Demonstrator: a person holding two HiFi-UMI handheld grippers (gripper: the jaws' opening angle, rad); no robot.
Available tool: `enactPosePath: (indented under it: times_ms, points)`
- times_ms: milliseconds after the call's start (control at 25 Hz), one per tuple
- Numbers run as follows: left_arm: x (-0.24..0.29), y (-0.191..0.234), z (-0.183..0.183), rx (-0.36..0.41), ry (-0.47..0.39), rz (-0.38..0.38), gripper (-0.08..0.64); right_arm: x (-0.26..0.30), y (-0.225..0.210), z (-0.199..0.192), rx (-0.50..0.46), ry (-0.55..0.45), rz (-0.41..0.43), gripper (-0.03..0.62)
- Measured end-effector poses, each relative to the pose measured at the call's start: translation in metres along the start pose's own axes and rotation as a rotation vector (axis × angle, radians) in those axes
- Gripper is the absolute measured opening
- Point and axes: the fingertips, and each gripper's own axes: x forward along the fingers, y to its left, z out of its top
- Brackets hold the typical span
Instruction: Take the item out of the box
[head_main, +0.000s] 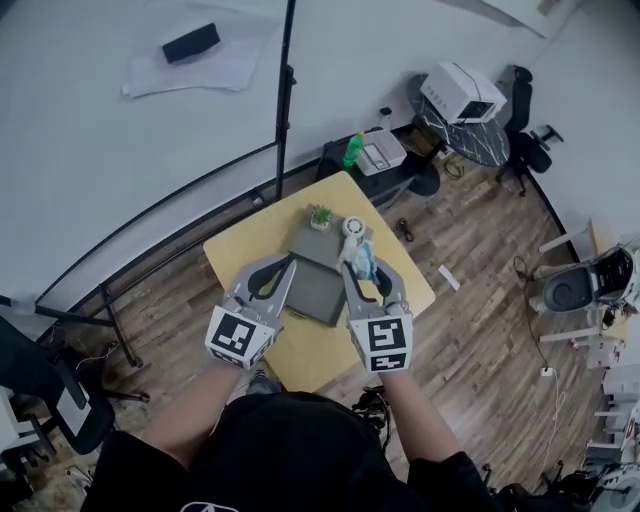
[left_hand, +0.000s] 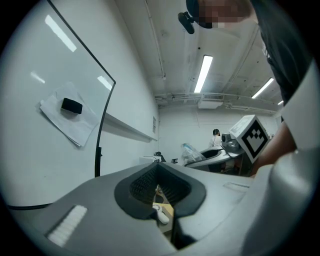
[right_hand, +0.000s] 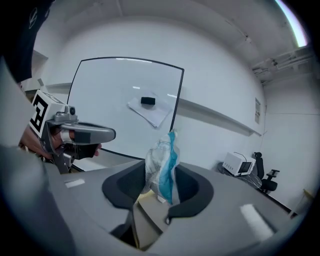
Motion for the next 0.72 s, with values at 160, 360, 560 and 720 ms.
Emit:
enactPosePath:
  times_ms: [160,360,560,720]
  points:
    - [-0.005,0.001,0.008,0.022,-0.031,0.006,0.0,-0.016,0.001,0.013,-0.001,-0.11,-0.043,0.141]
    - [-0.009,0.001,0.017,0.045,-0.062,0.017,0.0,-0.031,0.002,0.022,0.009,-0.206,-0.076,0.141]
    - [-0.014,0.002,0.02,0.051,-0.074,0.031,0.0,-0.04,0.003,0.019,0.023,-0.243,-0.112,0.141]
    - [-0.017,0.002,0.021,0.046,-0.075,0.03,0.0,-0.044,0.004,0.014,0.031,-0.235,-0.127,0.137]
